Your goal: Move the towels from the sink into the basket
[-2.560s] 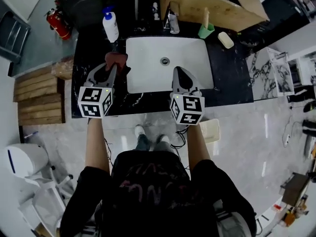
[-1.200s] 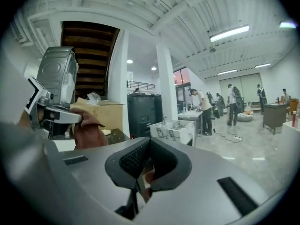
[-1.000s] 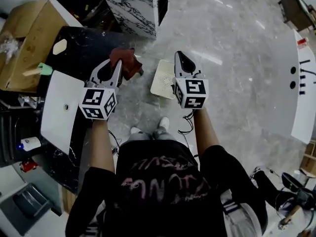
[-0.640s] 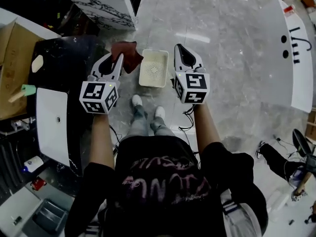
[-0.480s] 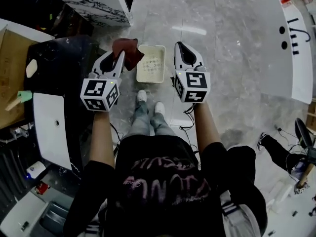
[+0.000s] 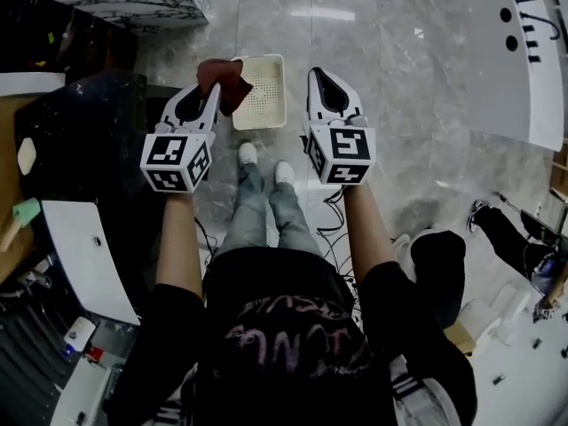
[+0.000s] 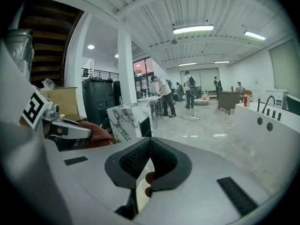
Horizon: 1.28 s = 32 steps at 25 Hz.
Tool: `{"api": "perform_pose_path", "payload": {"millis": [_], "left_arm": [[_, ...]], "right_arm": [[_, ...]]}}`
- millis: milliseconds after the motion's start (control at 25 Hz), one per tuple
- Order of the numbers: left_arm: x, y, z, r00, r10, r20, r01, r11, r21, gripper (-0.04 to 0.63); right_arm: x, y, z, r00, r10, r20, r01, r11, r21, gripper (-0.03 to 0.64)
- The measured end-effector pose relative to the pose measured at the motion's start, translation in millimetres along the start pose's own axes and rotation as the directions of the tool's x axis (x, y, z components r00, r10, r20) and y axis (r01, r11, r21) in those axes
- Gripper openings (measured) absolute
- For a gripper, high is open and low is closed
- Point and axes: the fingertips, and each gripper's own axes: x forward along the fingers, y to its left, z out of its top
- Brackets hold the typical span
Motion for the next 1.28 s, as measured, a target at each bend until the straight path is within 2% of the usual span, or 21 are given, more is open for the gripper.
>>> {"api": "perform_pose_path", "payload": {"millis": [160,440,800,920,1080,1280], "left_arm": [[33.3,10.0,-30.6,0.999,-0.019,-0.034,0.018,0.999,-0.026,0.058],[93.5,21.3,-109.4,0.991,-0.051,-0.125,0.043,0.997,-0.067,0.058],[163.0,31.7,-213.8,0.966,-0.098,-0.240,0.080,0.993,-0.082,0.058],[185.8,38.3,-248.3,0.957,-0.111,-0.268,0.091,0.992,-0.084,0.058],[211.3,48.7,-292.2,0.950,-0.113,-0.293,0.078,0.989,-0.128,0.058],[235.2,56.2,-344.3,0.931,-0.133,-0.340,0.095,0.987,-0.127,0.060]], "right_arm": [[18.9,-10.8,-35.0,0.999,-0.018,-0.045,0.018,1.000,0.007,0.015],[51.7,-29.4,-108.0,0.992,-0.033,-0.123,0.035,0.999,0.013,0.015],[96.1,-55.5,-224.2,0.975,-0.048,-0.217,0.072,0.992,0.106,0.015],[109.7,-63.3,-261.5,0.968,-0.053,-0.244,0.082,0.990,0.113,0.014],[120.3,-70.9,-308.5,0.956,-0.057,-0.288,0.093,0.989,0.113,0.015],[125.2,-79.5,-357.6,0.945,-0.063,-0.322,0.106,0.987,0.118,0.015]]}}
